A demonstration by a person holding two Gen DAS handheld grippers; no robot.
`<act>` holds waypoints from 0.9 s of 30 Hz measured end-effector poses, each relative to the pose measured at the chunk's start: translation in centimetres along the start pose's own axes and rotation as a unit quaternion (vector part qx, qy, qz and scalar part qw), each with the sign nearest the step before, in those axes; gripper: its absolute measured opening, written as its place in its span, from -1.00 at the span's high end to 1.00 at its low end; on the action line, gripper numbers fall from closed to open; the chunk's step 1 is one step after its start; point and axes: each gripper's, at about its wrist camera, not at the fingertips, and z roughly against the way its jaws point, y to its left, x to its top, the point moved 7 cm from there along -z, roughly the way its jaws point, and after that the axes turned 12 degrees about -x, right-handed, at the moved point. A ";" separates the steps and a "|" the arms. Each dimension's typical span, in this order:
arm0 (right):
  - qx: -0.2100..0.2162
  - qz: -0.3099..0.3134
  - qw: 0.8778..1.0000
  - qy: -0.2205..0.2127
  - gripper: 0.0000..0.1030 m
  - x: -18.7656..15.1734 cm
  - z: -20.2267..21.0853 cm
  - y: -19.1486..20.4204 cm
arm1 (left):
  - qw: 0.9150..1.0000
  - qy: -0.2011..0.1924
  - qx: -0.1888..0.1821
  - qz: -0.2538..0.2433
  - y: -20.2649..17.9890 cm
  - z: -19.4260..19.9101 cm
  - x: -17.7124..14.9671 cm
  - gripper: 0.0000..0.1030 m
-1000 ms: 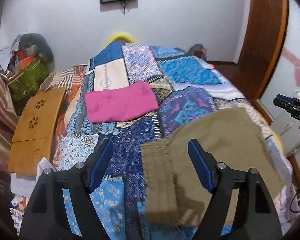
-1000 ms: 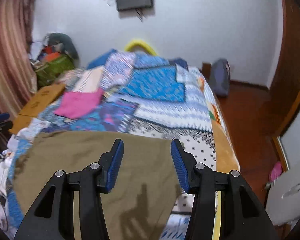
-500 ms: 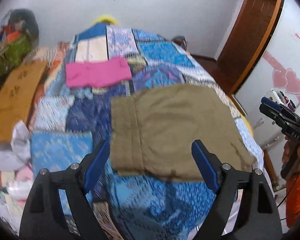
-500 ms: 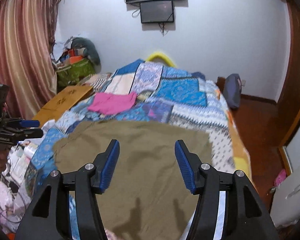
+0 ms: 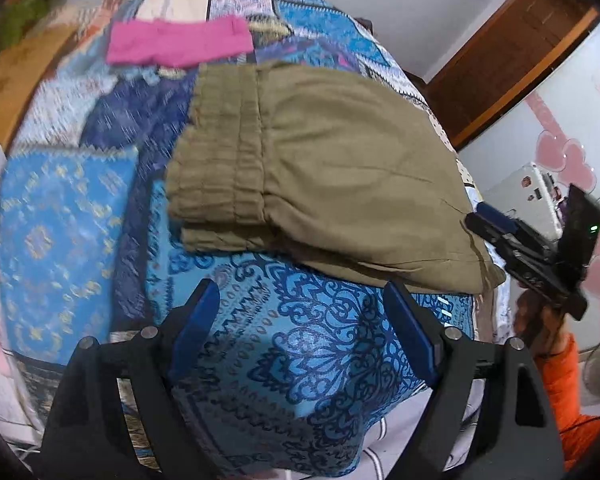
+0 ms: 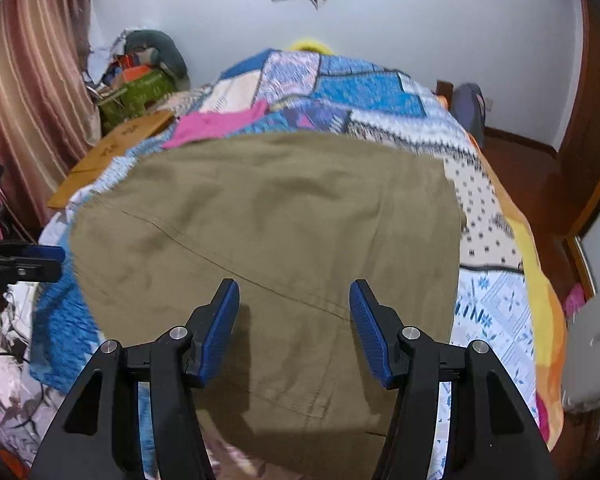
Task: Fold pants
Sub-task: 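Fold the waistband over with the left tool while the right tool holds the leg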
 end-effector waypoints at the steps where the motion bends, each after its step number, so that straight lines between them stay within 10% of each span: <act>1: 0.000 0.000 1.000 0.009 -0.04 -0.4 -0.4 0.0 | 1.000 -0.002 -0.003 0.003 0.1 -0.2 0.1 -0.64; 15: 0.013 -0.001 1.000 0.003 -0.09 -1.5 -0.8 -0.1 | 0.989 -0.036 -0.111 0.087 1.2 -1.1 3.2 -0.86; 27: 0.017 0.001 1.000 -0.003 -0.10 -1.6 -0.7 0.0 | 0.947 -0.070 -0.217 0.228 4.2 -1.4 4.6 -0.86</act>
